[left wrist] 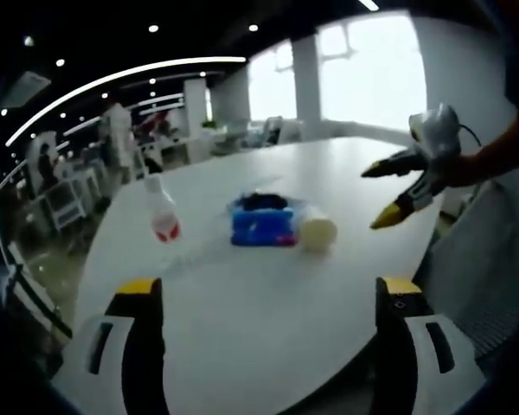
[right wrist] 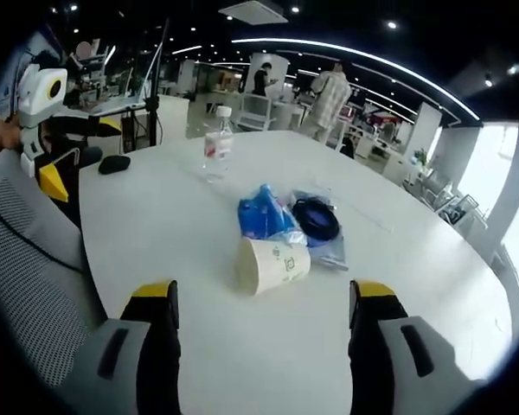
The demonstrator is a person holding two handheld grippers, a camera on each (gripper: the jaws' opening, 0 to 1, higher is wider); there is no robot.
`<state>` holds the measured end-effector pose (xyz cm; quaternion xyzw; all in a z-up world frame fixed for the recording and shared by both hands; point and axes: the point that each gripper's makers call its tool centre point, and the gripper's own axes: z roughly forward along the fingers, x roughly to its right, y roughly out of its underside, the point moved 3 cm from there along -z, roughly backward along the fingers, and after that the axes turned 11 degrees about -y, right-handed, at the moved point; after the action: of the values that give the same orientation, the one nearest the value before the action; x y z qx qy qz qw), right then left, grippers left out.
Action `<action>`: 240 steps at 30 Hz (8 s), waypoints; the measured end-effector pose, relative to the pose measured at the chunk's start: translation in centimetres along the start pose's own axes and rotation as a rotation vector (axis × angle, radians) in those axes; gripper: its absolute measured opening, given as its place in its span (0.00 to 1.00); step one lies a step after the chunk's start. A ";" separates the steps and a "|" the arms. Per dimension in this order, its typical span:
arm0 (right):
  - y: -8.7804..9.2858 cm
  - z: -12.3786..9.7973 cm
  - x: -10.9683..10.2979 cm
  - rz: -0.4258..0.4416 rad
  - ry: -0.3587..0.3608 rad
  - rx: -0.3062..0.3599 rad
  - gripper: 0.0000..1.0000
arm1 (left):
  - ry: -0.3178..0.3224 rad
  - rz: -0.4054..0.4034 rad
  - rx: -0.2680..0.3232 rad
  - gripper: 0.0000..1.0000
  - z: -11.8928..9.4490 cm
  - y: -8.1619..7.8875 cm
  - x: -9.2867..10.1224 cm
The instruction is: Arrange the tabletop items into an orderly group along one side of the table until the central work area is clear of visible clutter.
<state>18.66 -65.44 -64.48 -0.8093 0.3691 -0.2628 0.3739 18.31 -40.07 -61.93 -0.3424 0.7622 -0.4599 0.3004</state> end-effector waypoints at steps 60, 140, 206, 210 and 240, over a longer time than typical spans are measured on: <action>-0.2 8.2 2.7 -0.226 0.012 -0.157 0.54 | 0.032 0.014 -0.055 0.92 0.2 1.1 0.5; -1.3 3.7 4.0 -0.005 0.099 -0.094 0.00 | 0.031 0.026 -0.054 0.85 0.1 1.1 0.5; -3.2 3.6 -7.3 0.193 -0.169 -0.128 0.00 | 0.158 0.123 0.084 0.41 2.1 -4.5 5.1; -3.3 3.8 -8.1 0.185 -0.181 -0.132 0.00 | 0.166 0.140 0.089 0.41 2.1 -4.5 5.4; -4.6 3.0 -10.9 0.222 -0.306 -0.190 0.00 | 0.237 0.342 0.068 0.14 1.9 -3.2 7.0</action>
<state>16.19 -53.51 -64.15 -0.8257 0.4181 -0.0580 0.3742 16.50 -47.69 -60.82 -0.1412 0.8233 -0.4646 0.2939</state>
